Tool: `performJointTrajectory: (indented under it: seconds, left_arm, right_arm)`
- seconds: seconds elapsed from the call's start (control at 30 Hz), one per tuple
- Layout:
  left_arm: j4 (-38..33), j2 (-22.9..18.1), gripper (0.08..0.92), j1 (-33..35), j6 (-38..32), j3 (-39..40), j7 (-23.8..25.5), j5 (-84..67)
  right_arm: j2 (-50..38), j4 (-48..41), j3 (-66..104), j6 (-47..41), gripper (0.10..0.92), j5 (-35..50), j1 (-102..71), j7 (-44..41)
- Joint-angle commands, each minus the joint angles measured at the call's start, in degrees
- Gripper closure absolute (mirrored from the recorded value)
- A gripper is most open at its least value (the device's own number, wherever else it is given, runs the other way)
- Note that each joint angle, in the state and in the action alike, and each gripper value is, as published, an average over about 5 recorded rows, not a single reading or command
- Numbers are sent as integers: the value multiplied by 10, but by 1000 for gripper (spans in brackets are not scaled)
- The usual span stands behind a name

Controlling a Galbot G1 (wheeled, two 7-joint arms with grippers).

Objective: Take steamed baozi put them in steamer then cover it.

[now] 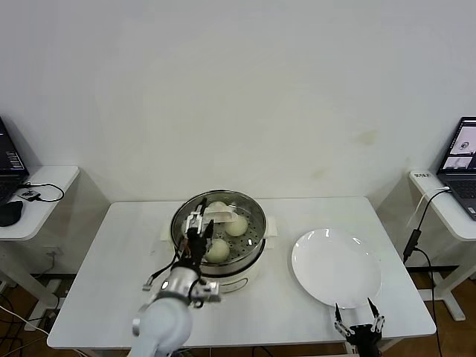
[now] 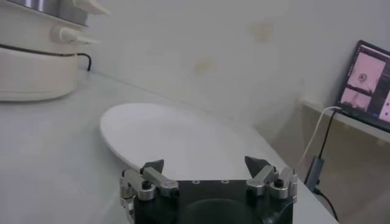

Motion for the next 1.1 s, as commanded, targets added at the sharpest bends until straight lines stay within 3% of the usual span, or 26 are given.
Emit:
performJointTrajectory:
  seconds: [0.03, 0.2, 0.43, 0.73, 1.1]
  left_arm:
    - [-101, 76, 193, 213, -117, -136, -156, -574]
    - [-34, 73, 178, 269, -217, -239, -190, -811]
    - [-2, 67, 177, 349, -329, -263, -196, -915]
    - [19, 34, 177, 391, -338, -257, -193, -970]
    - [25, 28, 177, 412, -325, -230, -167, -972]
  right_arm:
    - [-5, 14, -7, -2, 202, 3, -6, -3]
    - [-18, 44, -26, -2, 203, 29, -18, -9]
    - [-59, 111, -67, -73, 203, 112, -68, -57]
    - [-80, 134, -94, -87, 202, 122, -98, -54]
    - [-83, 163, -121, -102, 203, 123, -107, -28]
